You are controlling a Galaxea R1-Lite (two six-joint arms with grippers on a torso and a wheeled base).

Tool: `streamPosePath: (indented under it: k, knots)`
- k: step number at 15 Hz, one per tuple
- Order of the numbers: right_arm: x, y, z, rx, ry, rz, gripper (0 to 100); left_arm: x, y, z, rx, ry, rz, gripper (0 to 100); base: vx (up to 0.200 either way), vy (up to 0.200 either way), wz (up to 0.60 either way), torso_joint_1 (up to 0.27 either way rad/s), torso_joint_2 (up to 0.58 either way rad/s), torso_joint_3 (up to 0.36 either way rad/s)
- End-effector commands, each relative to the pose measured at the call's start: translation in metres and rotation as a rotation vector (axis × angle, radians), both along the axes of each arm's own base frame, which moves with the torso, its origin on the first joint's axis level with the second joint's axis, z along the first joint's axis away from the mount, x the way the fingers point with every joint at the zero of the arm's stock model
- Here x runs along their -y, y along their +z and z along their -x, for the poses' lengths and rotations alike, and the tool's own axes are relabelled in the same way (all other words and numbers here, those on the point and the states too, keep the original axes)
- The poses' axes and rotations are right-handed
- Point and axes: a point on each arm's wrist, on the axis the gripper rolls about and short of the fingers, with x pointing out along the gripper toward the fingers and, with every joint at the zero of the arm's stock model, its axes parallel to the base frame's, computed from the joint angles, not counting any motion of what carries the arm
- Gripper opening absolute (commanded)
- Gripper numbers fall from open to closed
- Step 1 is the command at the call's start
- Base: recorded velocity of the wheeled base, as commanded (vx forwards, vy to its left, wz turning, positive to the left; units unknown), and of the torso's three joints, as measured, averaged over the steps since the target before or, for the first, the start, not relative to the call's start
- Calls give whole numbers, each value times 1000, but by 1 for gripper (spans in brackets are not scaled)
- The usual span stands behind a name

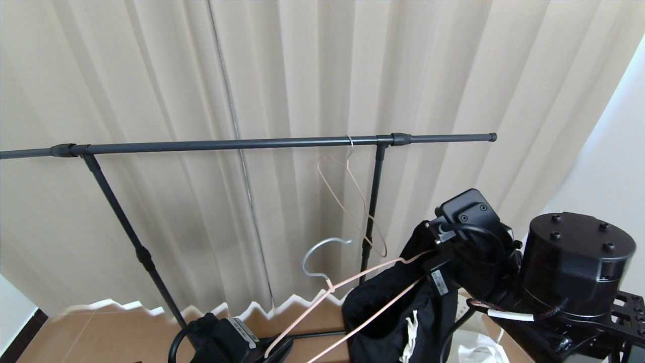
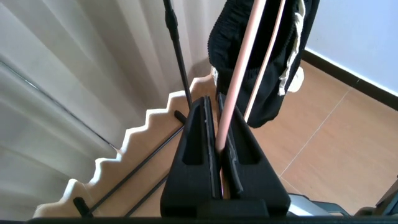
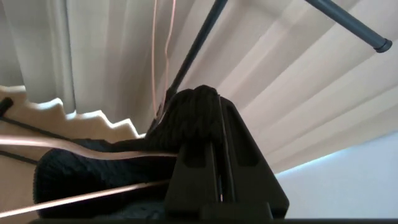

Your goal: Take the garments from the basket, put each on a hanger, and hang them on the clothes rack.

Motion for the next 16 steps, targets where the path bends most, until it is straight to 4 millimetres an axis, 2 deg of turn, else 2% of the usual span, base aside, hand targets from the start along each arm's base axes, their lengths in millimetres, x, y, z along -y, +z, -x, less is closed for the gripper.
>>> streamPosePath:
  k: [1, 6, 11, 14, 16]
  knots:
    - [-8, 0, 9, 23, 43, -22, 0, 0, -2, -1, -3, 7, -8, 0, 0, 0, 0, 0, 0, 0]
    - [-23, 2, 27, 50, 142, -68, 0, 0, -4, -3, -17, 22, -6, 0, 0, 0, 0, 0, 0, 0]
    - [-45, -13, 39, 85, 231, -112, 0, 4, -1, -6, -9, 26, 20, 0, 0, 0, 0, 0, 0, 0]
    - [-56, -9, 47, 121, 275, -169, 0, 5, 0, -6, -8, 26, 25, 0, 0, 0, 0, 0, 0, 0]
    - [-63, 3, 50, 162, 299, -251, 0, 6, 0, -8, 0, 42, 28, 0, 0, 0, 0, 0, 0, 0]
